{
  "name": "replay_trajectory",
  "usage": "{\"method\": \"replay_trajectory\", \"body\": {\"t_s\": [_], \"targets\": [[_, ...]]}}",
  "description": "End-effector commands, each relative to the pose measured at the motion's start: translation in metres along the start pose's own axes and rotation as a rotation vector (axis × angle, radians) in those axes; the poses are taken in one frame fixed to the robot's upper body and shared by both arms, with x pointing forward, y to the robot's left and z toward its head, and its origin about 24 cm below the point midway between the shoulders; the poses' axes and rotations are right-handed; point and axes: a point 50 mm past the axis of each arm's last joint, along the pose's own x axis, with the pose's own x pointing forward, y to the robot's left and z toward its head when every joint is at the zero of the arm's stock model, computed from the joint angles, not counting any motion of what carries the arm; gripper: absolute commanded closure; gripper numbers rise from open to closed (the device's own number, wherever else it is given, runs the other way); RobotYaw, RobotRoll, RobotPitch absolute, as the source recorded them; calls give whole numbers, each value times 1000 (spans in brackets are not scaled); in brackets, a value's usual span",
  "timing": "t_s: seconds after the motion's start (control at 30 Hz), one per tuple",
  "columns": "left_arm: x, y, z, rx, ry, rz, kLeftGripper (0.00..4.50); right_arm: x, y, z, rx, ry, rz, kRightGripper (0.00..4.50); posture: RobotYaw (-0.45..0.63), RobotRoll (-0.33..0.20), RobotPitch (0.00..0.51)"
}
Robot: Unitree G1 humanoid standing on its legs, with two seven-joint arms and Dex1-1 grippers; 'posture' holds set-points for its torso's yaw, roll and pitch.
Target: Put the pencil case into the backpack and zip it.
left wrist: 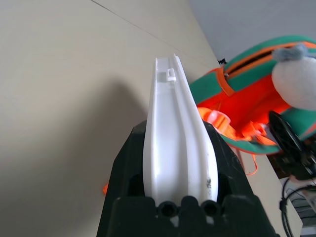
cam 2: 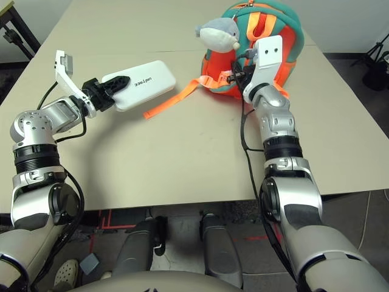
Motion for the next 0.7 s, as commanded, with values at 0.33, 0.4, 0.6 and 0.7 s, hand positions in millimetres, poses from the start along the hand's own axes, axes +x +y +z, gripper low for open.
{"method": "replay_trajectory", "body": {"t_s": [0.33, 0.4, 0.6, 0.7], "targets": [[4, -2, 5, 13, -4, -24, 3273, -60, 33, 57, -6, -13, 165, 4115, -137, 0, 139], [5, -2, 5, 13, -1, -26, 3273, -67, 40, 61, 1, -8, 173, 4115, -137, 0, 139], [11, -4, 1, 13, 15, -43, 3273, -87, 53, 67, 1, 43, 251, 4115, -164, 0, 135], [13, -5, 1, 13, 23, -50, 3273, -96, 54, 70, -80, 115, 358, 4115, -178, 0, 135]]}}
